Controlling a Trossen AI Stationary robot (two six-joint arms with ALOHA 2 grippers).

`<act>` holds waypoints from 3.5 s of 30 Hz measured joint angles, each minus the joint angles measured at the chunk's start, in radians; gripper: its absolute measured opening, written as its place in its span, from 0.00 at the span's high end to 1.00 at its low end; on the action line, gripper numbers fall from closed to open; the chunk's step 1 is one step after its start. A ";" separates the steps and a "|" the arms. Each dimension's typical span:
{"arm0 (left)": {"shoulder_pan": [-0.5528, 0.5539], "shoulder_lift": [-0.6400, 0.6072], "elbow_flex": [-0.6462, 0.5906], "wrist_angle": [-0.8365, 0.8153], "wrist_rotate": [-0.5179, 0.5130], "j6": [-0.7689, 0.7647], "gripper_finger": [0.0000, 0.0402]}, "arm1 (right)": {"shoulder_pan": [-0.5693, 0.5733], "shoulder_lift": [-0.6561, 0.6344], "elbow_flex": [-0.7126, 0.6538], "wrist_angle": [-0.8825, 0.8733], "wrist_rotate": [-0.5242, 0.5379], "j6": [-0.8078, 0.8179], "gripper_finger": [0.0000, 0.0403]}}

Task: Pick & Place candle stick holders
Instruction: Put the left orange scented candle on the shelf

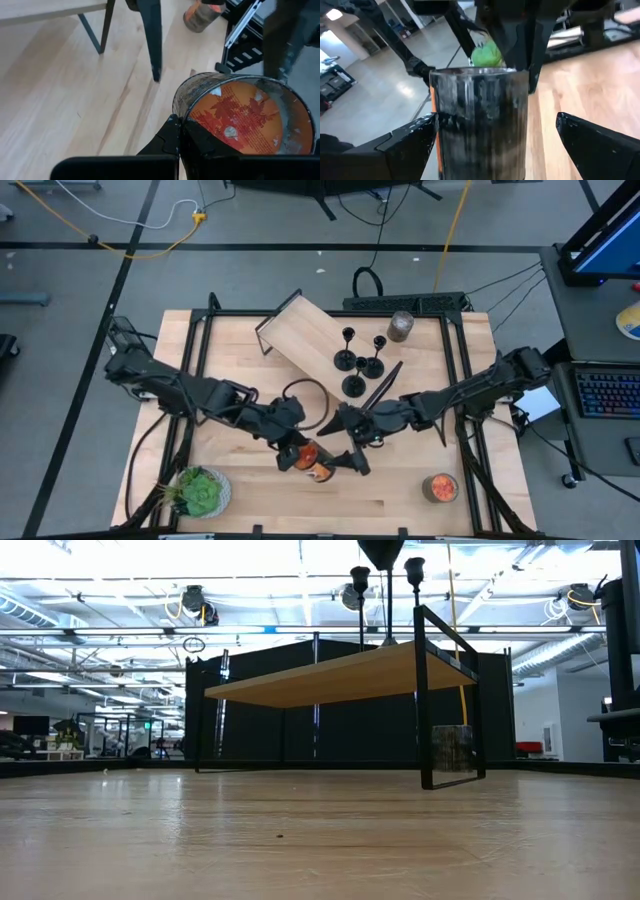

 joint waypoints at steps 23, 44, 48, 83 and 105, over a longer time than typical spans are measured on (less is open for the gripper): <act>0.095 0.073 -0.002 0.197 0.088 0.048 1.00 | -0.001 0.010 0.001 -0.110 -0.022 0.032 0.01; 0.098 0.071 0.000 0.182 0.107 0.063 1.00 | -0.002 0.010 0.001 -0.077 -0.023 0.064 0.01; 0.098 0.071 0.000 0.198 0.108 0.063 1.00 | -0.002 0.010 0.000 -0.043 -0.023 0.063 0.01; 0.103 0.072 0.000 0.210 0.106 0.080 0.98 | -0.006 0.009 0.001 -0.070 -0.050 0.111 0.16; 0.113 0.036 0.002 0.184 0.133 0.076 0.56 | -0.007 0.010 -0.001 -0.075 -0.019 0.117 0.17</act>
